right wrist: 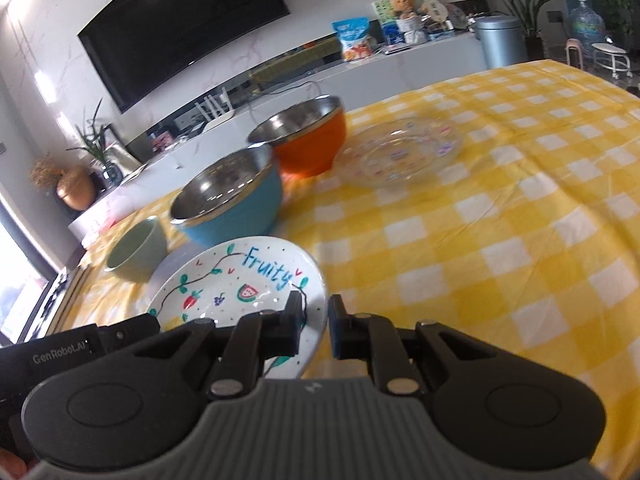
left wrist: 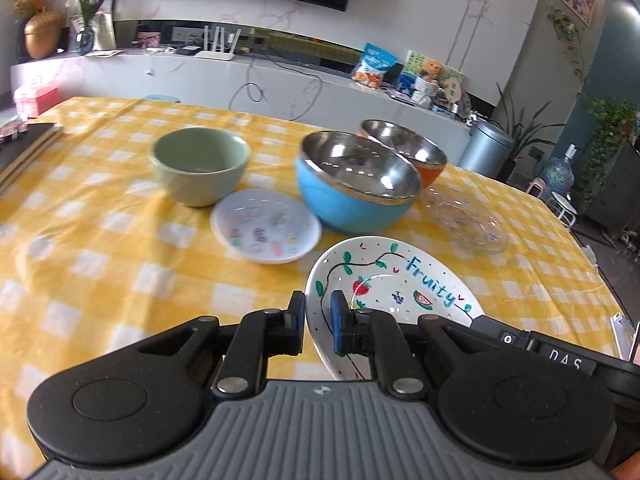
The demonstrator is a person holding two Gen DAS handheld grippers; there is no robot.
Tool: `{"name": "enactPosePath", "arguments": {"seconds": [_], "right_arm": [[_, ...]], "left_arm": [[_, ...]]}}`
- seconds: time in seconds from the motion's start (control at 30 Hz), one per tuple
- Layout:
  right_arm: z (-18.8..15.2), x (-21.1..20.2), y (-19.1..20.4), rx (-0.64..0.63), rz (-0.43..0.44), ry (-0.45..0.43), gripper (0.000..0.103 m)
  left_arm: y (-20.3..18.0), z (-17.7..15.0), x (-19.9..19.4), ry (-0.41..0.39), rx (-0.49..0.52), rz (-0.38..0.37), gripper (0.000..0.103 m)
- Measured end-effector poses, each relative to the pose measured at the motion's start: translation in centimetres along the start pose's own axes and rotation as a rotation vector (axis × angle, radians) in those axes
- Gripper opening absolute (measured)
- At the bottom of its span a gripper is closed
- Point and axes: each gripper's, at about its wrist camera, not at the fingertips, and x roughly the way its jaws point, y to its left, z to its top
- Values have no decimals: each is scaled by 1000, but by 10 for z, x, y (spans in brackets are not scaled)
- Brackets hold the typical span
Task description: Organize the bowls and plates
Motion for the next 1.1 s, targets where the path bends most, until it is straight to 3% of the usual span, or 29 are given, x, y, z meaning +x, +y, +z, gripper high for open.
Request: {"name": "enactPosePath", "arguments": {"seconds": [0.57, 1.1], "right_arm": [[-45, 15, 86, -114, 107, 97, 12], [-54, 30, 92, -138, 79, 124, 12]], "left_arm": [[90, -21, -33, 0, -171, 154, 14], [92, -31, -20, 26, -148, 190, 16]]}}
